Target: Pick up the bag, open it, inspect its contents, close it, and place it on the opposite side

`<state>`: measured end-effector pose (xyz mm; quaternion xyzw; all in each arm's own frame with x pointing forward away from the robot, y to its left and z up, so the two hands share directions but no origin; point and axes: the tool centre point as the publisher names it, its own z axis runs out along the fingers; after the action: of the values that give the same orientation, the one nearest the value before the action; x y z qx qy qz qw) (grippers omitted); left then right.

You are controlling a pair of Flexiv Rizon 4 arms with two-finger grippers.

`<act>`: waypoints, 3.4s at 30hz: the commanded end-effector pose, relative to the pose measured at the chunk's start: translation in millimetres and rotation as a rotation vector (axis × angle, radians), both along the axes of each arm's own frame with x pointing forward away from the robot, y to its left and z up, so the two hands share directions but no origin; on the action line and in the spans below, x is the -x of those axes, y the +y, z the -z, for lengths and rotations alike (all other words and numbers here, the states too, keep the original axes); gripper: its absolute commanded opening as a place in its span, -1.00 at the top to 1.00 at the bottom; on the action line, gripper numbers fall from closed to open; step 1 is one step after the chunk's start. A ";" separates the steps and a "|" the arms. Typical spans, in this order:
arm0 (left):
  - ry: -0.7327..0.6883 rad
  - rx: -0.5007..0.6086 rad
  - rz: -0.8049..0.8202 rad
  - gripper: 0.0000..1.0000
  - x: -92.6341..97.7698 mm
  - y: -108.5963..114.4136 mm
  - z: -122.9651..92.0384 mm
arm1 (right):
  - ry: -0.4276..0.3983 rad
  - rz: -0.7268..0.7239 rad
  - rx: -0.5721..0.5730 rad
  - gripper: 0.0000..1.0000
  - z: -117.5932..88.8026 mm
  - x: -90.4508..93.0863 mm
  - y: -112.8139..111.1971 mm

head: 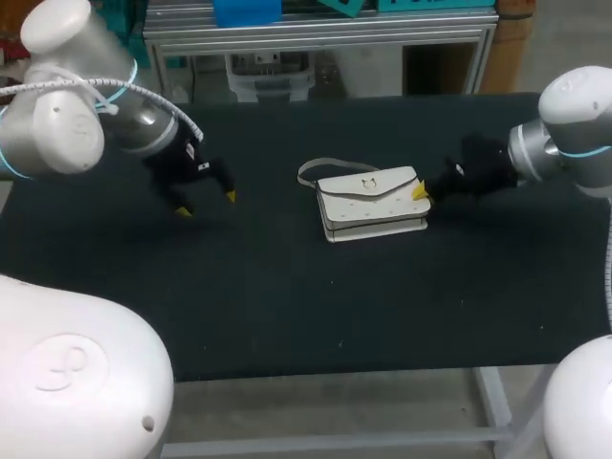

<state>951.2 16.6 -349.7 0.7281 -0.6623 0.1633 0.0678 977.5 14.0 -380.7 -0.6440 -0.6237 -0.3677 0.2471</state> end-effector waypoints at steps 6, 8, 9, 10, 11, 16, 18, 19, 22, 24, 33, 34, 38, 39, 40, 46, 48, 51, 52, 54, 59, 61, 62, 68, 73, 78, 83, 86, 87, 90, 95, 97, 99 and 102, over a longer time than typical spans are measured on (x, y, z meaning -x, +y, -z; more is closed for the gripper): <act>0.012 -0.044 -0.004 -1.00 -2.8 -2.8 -0.9 | 0.001 -0.001 0.000 1.00 -0.6 0.2 -0.8; 0.012 -0.044 -0.004 -1.00 -2.8 -2.8 -0.9 | -0.024 0.035 0.031 1.00 -0.8 -3.8 -8.0; 0.012 -0.044 -0.004 -1.00 -2.8 -2.8 -0.9 | -0.025 0.046 0.024 1.00 -1.0 -8.5 -17.3; -0.007 -0.042 0.023 -1.00 -5.7 1.3 -2.4 | -0.028 0.059 0.020 1.00 -1.0 -13.3 -27.5; -0.012 -0.051 0.017 -1.00 -9.8 5.7 -3.5 | -0.042 0.101 0.047 1.00 -1.4 -18.1 -37.7; -0.023 -0.048 0.086 -1.00 -28.6 26.3 -8.5 | -0.063 0.140 0.056 1.00 -6.3 -43.9 -88.9; -0.035 -0.076 0.104 -1.00 -33.3 33.0 -10.5 | -0.053 0.125 0.066 1.00 -5.7 -54.5 -105.7; -0.030 -0.093 0.096 -1.00 -35.7 36.6 -11.6 | -0.053 0.137 0.071 1.00 -5.9 -58.9 -113.3; -0.017 -0.134 0.098 -1.00 -43.1 45.9 -13.7 | -0.052 0.135 0.090 1.00 -6.8 -72.4 -133.8; -0.019 -0.159 0.111 -1.00 -45.4 50.2 -14.8 | -0.049 0.127 0.123 1.00 -7.0 -82.2 -146.5; -0.024 -0.250 0.126 -1.00 -51.8 71.4 -16.1 | -0.026 0.130 0.158 1.00 0.5 -117.9 -193.0; -0.023 -0.252 0.124 -1.00 -53.1 74.2 -16.0 | -0.024 0.122 0.145 1.00 0.9 -120.9 -197.3; -0.029 -0.280 0.128 -1.00 -54.8 84.7 -16.1 | -0.018 0.127 0.164 1.00 1.2 -132.7 -215.9; -0.025 -0.287 0.116 -1.00 -55.7 86.8 -16.0 | -0.018 0.119 0.161 1.00 1.0 -135.6 -220.9; -0.025 -0.291 0.116 -1.00 -56.3 89.2 -15.9 | -0.018 0.112 0.153 1.00 0.2 -139.1 -228.7; -0.019 -0.310 0.089 -1.00 -58.0 99.3 -17.3 | 0.006 0.109 0.171 1.00 -3.6 -149.2 -267.1; -0.012 -0.312 0.075 -1.00 -59.1 101.6 -17.2 | 0.015 0.117 0.180 1.00 -5.4 -151.0 -277.9; -0.009 -0.314 0.069 -1.00 -59.3 102.2 -16.9 | 0.030 0.097 0.186 1.00 -6.4 -152.5 -288.3; -0.008 -0.315 0.065 -1.00 -59.3 102.1 -16.8 | 0.034 0.105 0.195 1.00 -6.7 -153.5 -291.6; -0.008 -0.317 0.063 -1.00 -59.4 101.2 -16.3 | 0.036 0.093 0.203 1.00 -6.6 -156.0 -296.6; -0.004 -0.326 0.060 -1.00 -59.2 99.3 -16.0 | 0.055 0.086 0.213 1.00 -4.7 -164.4 -306.8; -0.004 -0.330 0.058 -1.00 -59.1 99.4 -16.8 | 0.069 0.093 0.232 1.00 -2.4 -168.1 -311.1; -0.004 -0.331 0.058 -1.00 -58.6 99.1 -17.4 | 0.073 0.093 0.232 1.00 -0.8 -169.9 -312.9; -0.005 -0.335 0.050 -1.00 -57.8 99.1 -18.5 | 0.084 0.111 0.233 1.00 1.7 -174.0 -318.7; -0.004 -0.333 0.049 -1.00 -57.7 98.6 -18.2 | 0.086 0.117 0.235 1.00 2.1 -176.3 -320.2; -0.009 -0.330 0.055 -1.00 -56.8 96.9 -18.2 | 0.070 0.148 0.250 -1.00 -7.9 -167.9 -320.6; -0.031 -0.324 0.075 -1.00 -53.6 94.3 -21.2 | 0.035 0.188 0.317 -1.00 -25.5 -150.3 -321.4; -0.045 -0.324 0.083 -1.00 -51.0 92.1 -23.8 | 0.000 0.203 0.356 -1.00 -41.2 -135.4 -318.5; -0.049 -0.324 0.086 -1.00 -50.6 92.0 -24.7 | -0.016 0.197 0.353 -1.00 -46.7 -130.5 -316.3; -0.062 -0.325 0.086 -1.00 -49.0 91.1 -27.8 | -0.034 0.202 0.411 -1.00 -61.1 -116.2 -306.5; -0.079 -0.351 0.087 -1.00 -47.6 88.3 -31.0 | -0.046 0.210 0.495 -1.00 -74.4 -97.4 -291.6; -0.081 -0.357 0.089 -1.00 -47.1 88.0 -32.6 | -0.043 0.204 0.514 -1.00 -78.2 -88.5 -283.3; -0.083 -0.360 0.093 -1.00 -46.4 88.2 -34.4 | -0.049 0.206 0.545 -1.00 -80.9 -81.3 -276.3; -0.086 -0.361 0.098 -1.00 -45.2 89.3 -37.7 | -0.064 0.203 0.597 -1.00 -83.7 -69.9 -264.2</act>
<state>1000.0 104.9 -315.9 0.6883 -0.7175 0.0682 -0.0829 1083.1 -270.0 -305.1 -0.7038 -0.6642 -0.1922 0.1631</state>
